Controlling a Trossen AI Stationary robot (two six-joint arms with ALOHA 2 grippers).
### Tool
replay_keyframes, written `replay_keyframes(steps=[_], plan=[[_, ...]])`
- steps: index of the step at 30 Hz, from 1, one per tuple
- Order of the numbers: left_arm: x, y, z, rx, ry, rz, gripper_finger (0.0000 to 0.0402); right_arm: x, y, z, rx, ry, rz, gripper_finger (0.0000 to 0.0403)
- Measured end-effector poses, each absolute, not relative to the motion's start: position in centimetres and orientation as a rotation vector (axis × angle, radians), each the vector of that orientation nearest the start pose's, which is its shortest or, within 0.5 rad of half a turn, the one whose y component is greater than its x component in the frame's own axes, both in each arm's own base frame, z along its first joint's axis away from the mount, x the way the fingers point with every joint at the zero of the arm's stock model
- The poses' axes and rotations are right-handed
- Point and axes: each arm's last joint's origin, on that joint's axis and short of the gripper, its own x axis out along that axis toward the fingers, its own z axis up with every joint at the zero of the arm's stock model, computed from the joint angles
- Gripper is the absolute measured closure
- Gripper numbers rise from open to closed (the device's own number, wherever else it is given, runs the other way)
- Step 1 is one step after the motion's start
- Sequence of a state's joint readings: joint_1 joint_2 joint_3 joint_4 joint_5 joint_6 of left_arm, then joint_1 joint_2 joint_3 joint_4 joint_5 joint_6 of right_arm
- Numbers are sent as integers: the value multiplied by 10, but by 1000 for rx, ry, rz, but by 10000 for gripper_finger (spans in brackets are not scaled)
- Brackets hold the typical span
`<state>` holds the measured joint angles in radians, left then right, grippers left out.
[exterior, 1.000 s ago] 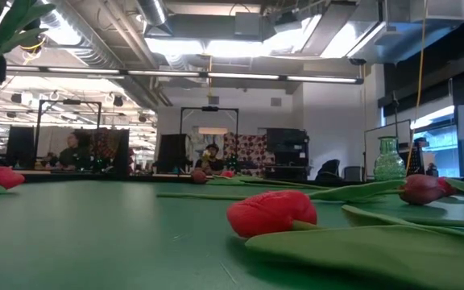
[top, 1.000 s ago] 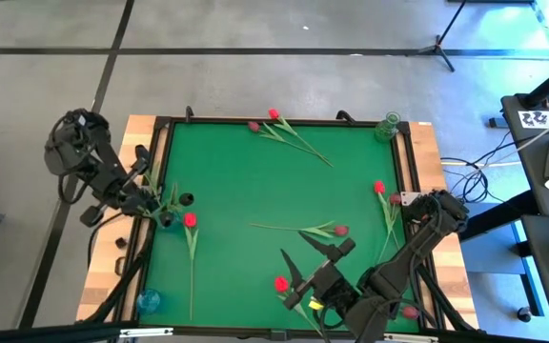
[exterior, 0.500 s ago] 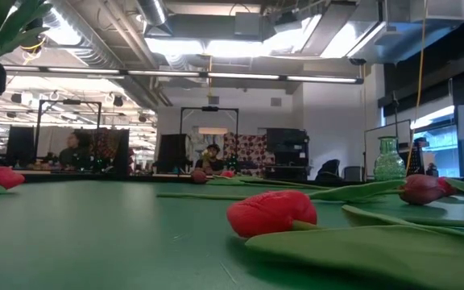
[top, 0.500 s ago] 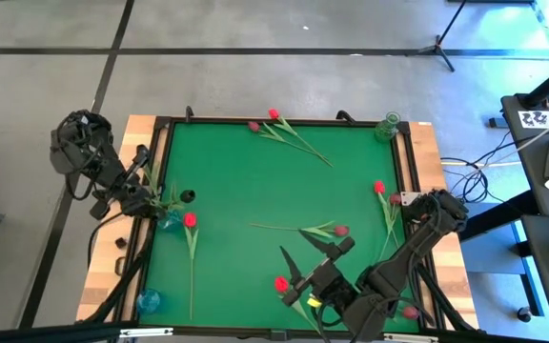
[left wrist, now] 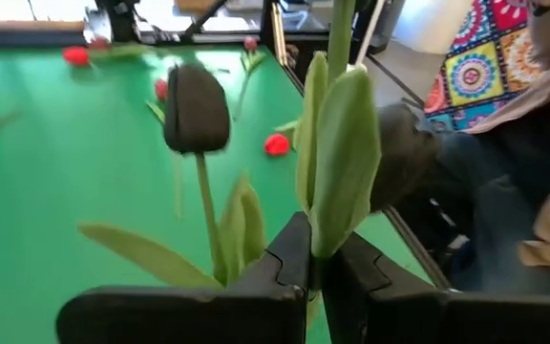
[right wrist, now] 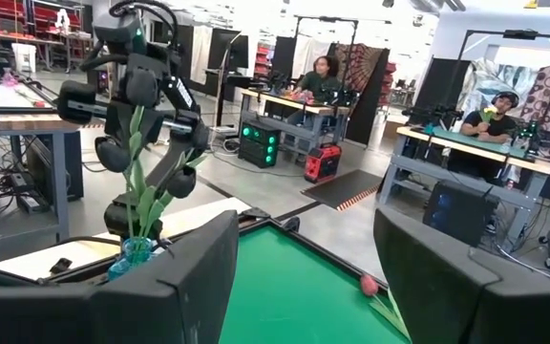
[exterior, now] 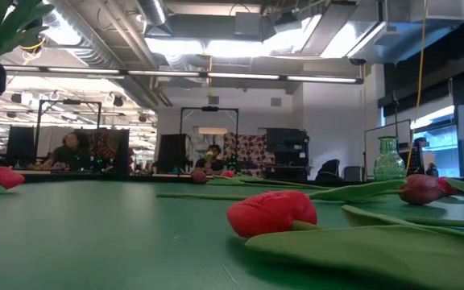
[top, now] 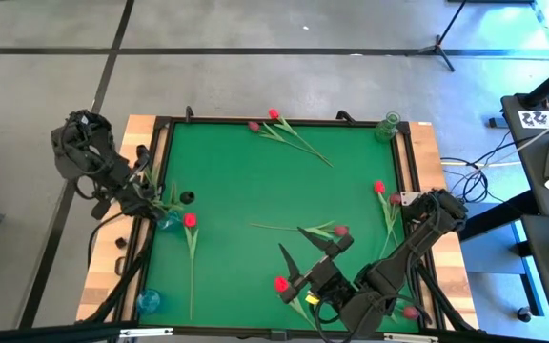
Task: Sort flowers into vase by color
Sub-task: Put the black tulip into the blue vase
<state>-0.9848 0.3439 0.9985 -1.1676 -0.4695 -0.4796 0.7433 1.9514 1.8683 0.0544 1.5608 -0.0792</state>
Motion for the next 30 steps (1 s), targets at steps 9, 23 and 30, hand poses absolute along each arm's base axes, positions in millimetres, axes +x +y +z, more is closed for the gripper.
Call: replay_keyframes(steps=[9, 23, 30], plan=[[15, 0, 339, -251, 573, -353, 336, 341, 272, 386, -94, 41, -821, 158], [13, -1, 338, -315, 645, -405, 286, 341, 272, 386, -83, 37, -820, 158], [9, 3, 341, -440, 710, -394, 283, 341, 272, 386, -84, 37, -820, 158]])
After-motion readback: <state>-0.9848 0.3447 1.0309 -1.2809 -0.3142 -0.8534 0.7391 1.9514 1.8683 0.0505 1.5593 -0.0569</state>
